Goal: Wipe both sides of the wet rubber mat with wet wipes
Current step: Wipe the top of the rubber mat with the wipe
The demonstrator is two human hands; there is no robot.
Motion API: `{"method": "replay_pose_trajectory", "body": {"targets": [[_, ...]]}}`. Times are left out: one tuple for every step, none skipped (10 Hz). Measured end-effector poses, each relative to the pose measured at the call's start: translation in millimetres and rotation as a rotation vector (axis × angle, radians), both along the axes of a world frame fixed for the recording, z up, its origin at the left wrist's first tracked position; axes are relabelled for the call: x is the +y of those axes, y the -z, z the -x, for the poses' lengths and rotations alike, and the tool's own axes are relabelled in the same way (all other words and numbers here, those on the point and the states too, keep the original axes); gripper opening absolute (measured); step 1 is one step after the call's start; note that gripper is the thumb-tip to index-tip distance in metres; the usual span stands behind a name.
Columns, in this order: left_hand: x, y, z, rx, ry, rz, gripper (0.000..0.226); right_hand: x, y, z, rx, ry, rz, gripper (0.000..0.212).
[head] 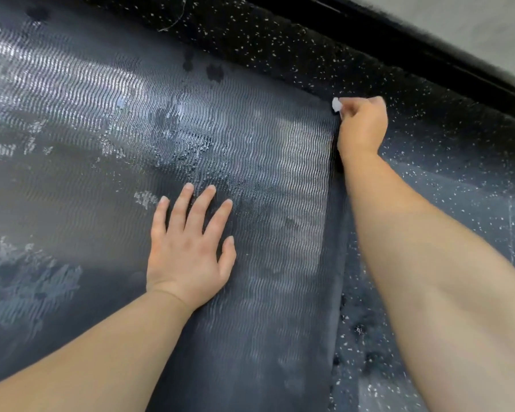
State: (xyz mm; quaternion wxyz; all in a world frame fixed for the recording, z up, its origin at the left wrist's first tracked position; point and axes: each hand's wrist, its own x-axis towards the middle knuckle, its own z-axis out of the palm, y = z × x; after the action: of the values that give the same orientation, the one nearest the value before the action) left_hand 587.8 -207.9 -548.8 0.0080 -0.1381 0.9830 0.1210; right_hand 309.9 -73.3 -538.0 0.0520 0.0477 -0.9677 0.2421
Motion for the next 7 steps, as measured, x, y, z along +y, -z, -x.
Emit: {"method": "replay_pose_trajectory", "body": {"targets": [[0,-1,0,-0.002,0.0,0.001,0.055,3,4,-4,0.02,-0.068,-0.088,0.027],[1,-2,1,-0.007,-0.002,-0.006,0.055,22,7,-61,0.086,-0.127,-0.058,0.022],[1,-2,1,-0.007,-0.003,-0.012,0.056,54,8,-142,0.101,-0.188,-0.004,0.015],[1,-3,0,-0.018,-0.006,-0.021,0.056,75,4,-194,0.06,-0.236,-0.033,0.019],[1,-3,1,-0.039,0.0,-0.024,0.057,69,-3,-170,0.034,-0.266,-0.045,0.018],[0,-3,1,-0.034,-0.001,-0.018,0.057,39,-6,-91,0.013,-0.143,-0.057,0.017],[0,-1,0,-0.008,-0.003,-0.013,0.056,18,-4,-18,-0.027,0.033,-0.016,0.023]]}}
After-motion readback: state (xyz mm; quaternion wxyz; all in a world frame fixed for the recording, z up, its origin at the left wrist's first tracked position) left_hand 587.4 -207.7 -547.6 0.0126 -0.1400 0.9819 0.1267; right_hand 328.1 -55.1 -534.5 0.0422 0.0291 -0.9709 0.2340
